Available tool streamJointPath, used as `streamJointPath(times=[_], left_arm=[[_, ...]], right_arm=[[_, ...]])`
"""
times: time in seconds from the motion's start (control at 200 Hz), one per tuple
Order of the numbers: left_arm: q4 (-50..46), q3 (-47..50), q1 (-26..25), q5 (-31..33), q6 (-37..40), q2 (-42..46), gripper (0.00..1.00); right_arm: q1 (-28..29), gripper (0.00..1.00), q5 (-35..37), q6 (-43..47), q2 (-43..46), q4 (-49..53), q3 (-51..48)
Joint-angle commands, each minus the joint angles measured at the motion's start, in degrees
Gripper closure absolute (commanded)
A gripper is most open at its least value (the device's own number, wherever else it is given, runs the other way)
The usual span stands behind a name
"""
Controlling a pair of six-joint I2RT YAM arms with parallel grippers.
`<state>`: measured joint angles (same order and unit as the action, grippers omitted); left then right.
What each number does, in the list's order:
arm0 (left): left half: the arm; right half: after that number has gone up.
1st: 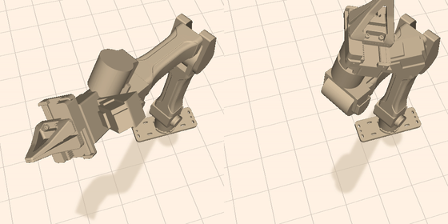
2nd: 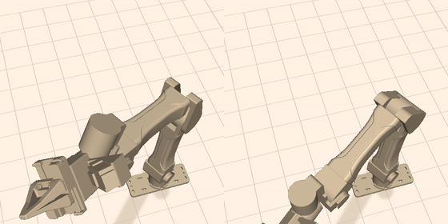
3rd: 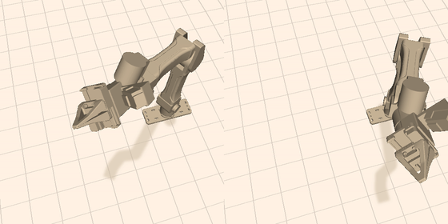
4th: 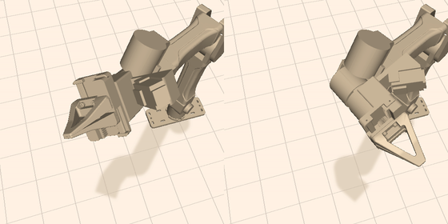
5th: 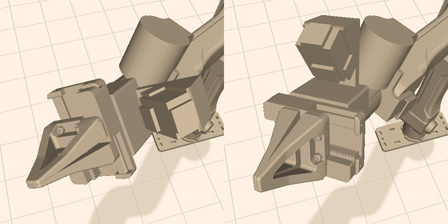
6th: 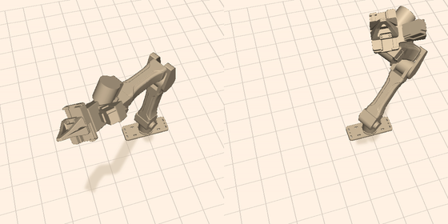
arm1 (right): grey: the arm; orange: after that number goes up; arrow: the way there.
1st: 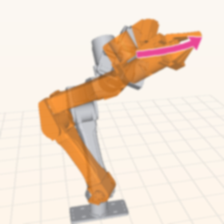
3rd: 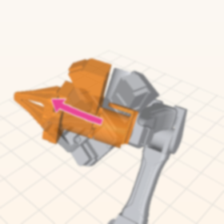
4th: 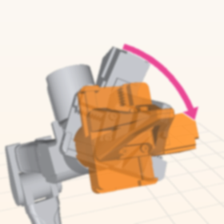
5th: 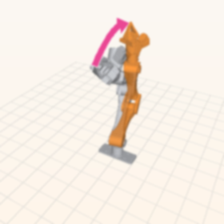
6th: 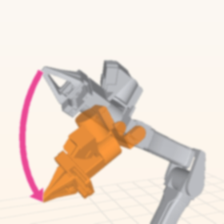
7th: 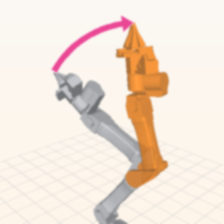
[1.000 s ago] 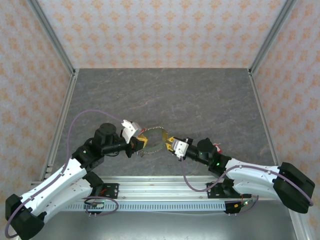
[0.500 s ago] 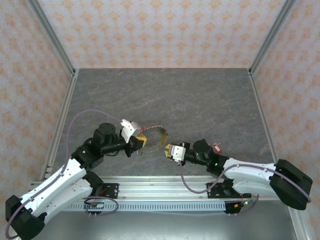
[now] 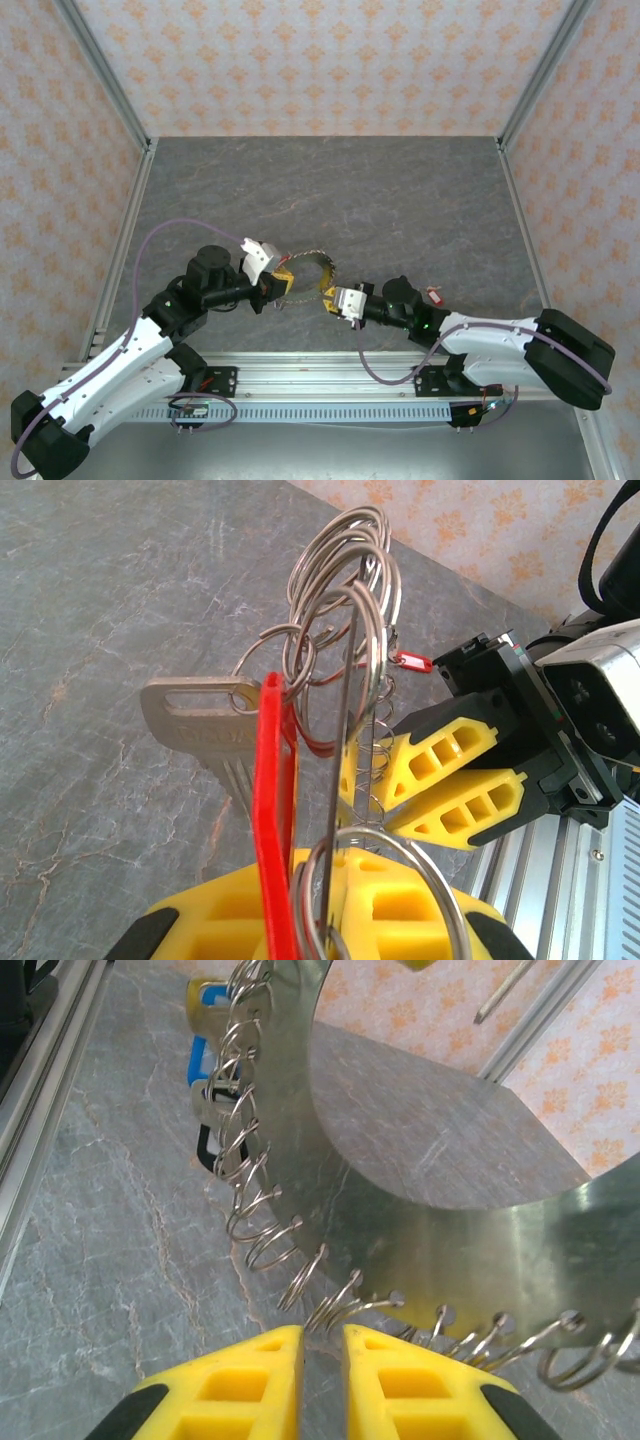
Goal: Put the keys on the keyring
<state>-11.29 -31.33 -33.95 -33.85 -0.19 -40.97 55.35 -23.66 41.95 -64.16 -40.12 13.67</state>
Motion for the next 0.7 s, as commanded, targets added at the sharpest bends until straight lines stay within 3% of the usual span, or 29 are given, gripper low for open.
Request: streamJointPath(times=[0.0, 0.696], left_arm=[[3.9, -0.7, 0.6, -0.7, -0.9, 0.8, 1.0], [4.0, -0.7, 0.7, -0.3, -1.0, 0.7, 1.0]], right_arm=[[0.5, 0.83, 1.1, -1.3, -0.4, -4.3, 1.8], [0.7, 0.76, 5.3, -1.8, -3.3, -6.8, 1.8]])
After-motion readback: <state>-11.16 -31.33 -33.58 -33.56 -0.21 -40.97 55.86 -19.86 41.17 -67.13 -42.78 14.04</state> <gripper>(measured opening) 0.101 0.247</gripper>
